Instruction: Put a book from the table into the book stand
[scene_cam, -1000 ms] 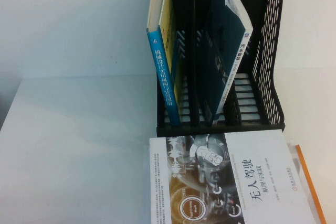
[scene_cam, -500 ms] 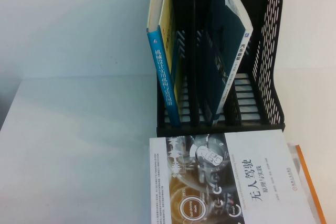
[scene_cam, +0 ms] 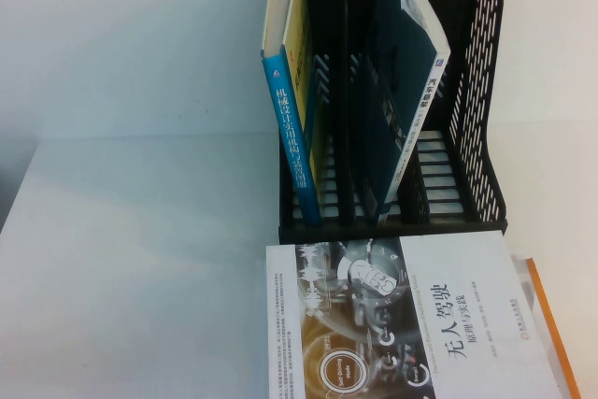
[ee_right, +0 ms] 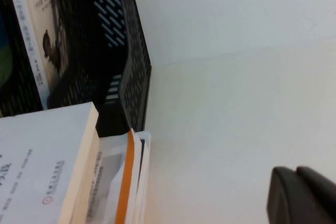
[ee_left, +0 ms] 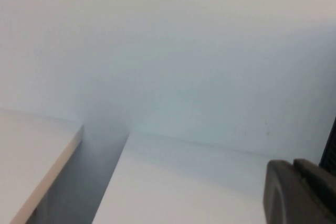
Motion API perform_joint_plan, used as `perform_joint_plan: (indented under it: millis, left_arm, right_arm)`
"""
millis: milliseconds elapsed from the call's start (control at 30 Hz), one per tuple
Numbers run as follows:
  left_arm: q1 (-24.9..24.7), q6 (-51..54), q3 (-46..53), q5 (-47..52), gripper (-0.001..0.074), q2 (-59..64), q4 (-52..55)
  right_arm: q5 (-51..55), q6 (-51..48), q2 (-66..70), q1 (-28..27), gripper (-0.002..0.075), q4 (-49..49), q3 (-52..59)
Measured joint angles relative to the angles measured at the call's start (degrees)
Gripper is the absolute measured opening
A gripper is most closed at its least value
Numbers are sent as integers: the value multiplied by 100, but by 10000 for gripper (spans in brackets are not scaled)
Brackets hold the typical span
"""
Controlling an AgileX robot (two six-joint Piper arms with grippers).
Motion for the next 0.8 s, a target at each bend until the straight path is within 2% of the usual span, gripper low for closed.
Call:
perform_joint_plan:
  millis: [233,467,633,733,800]
  left_arm:
    - [0,0,0,-357,-4,0,-22]
    - [0,-59,0,-679,-4,0,-68]
    - [0,-1208,0,-2029,-4,0,-138]
    - [0,-1649,0,-2991,-4,0,166]
    - [0,-1884,-29,-3278,-4,-10,440]
  right_arm:
    - [-189,0,0,0,-3,0,0]
    - [-1438,243,0,0,-3,-26,9]
    - [-2471,243,0,0,-3,-26,9]
    - [-3539,243,0,0,-3,-38,9]
    - [-4310,243,-8,0,-3,-38,-3]
